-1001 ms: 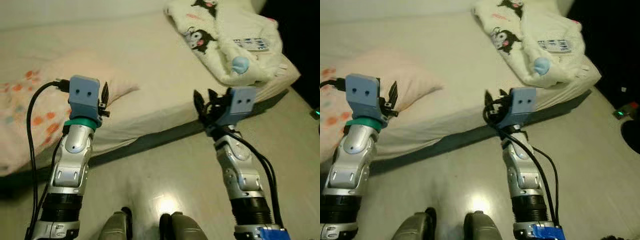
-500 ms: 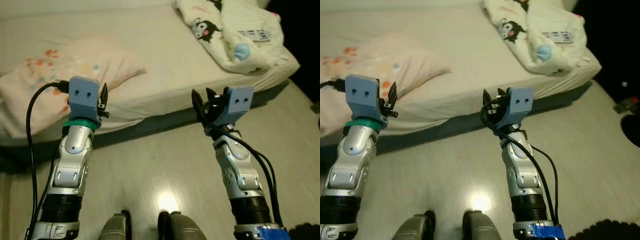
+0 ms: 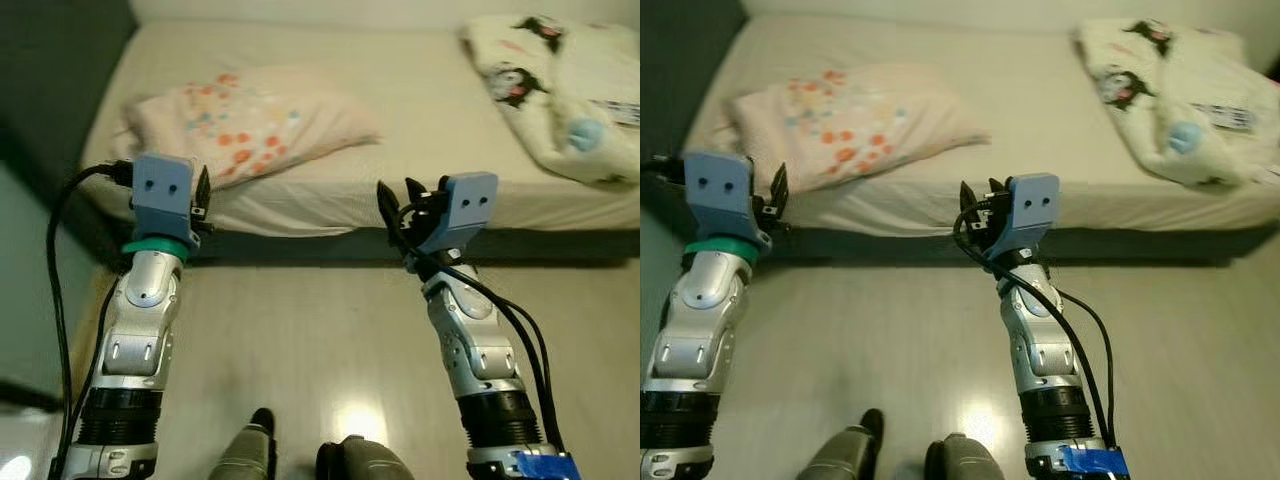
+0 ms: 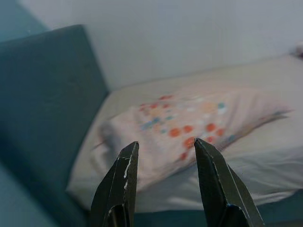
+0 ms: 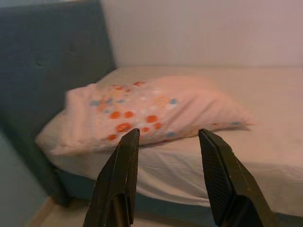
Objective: Clean up the room
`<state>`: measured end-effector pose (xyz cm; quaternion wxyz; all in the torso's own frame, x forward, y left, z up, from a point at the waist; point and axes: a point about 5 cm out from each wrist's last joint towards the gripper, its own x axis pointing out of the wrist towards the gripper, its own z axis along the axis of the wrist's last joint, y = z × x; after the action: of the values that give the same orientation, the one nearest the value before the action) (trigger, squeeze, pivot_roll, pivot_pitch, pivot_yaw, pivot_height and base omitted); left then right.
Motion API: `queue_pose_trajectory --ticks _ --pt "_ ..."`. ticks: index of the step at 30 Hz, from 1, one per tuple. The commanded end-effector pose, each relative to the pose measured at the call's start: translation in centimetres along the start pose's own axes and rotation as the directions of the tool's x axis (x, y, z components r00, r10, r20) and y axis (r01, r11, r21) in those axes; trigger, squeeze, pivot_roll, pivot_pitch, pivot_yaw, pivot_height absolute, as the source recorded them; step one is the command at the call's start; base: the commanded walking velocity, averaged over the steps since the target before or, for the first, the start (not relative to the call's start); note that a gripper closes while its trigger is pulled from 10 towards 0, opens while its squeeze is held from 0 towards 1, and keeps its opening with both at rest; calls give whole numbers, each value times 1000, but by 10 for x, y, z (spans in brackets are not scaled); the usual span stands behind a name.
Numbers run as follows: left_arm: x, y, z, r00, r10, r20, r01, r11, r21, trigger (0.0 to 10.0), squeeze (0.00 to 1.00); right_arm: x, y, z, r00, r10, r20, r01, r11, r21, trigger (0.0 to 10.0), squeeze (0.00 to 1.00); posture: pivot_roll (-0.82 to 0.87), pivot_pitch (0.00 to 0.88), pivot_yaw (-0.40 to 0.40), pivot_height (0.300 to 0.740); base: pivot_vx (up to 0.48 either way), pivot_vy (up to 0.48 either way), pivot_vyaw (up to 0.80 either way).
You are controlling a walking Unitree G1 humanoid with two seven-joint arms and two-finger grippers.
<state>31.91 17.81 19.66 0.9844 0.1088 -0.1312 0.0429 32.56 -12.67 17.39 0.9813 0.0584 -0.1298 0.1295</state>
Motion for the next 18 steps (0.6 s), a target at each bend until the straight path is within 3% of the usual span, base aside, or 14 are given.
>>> queue_pose_trajectory --ticks 1,18 --pt "-3 -2 -5 1000 -11 -24 11 1000 -2 10000 0 -3 -3 -4 1000 -10 -13 10 1000 -6 10000 0 -8 98 -14 740 0 0 788" --pt "-2 -1 -6 999 -7 -32 7 1000 7 10000 0 -2 -2 -4 1000 -10 -9 10 1000 0 10000 0 -8 99 -9 740 0 0 788"
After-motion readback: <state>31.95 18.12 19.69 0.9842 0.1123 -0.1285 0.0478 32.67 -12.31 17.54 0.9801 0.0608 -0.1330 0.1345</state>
